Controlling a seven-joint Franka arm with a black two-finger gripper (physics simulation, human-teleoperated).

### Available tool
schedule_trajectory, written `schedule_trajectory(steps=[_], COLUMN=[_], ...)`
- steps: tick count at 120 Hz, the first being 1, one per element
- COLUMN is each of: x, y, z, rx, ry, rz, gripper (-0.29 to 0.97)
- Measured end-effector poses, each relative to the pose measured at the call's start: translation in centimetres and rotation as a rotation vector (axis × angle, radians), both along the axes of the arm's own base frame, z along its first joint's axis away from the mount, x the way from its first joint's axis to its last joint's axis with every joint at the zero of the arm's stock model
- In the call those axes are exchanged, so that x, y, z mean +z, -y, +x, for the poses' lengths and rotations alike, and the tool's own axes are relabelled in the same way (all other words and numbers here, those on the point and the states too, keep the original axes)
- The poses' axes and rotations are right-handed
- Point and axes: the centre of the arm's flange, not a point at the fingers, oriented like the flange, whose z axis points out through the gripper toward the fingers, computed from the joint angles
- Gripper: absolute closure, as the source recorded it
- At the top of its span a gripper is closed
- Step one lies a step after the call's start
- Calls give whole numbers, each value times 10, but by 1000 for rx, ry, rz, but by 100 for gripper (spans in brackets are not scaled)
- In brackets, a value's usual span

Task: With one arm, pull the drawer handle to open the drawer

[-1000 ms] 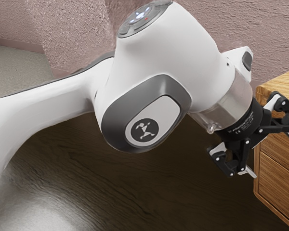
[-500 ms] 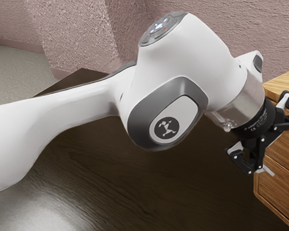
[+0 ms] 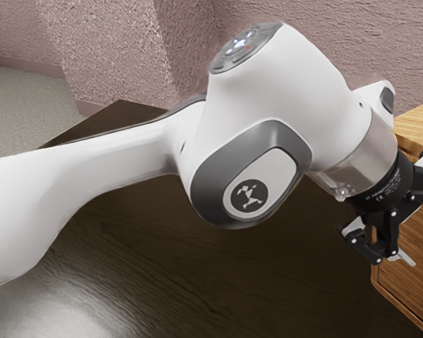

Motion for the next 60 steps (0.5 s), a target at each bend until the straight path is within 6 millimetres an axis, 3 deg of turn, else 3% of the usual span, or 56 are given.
schedule_trajectory(steps=[14, 60], x=[-2, 3], y=[7, 4], z=[-6, -36], rx=[-13, 4], ry=[-4, 25], rz=[3, 60], gripper=[16, 17])
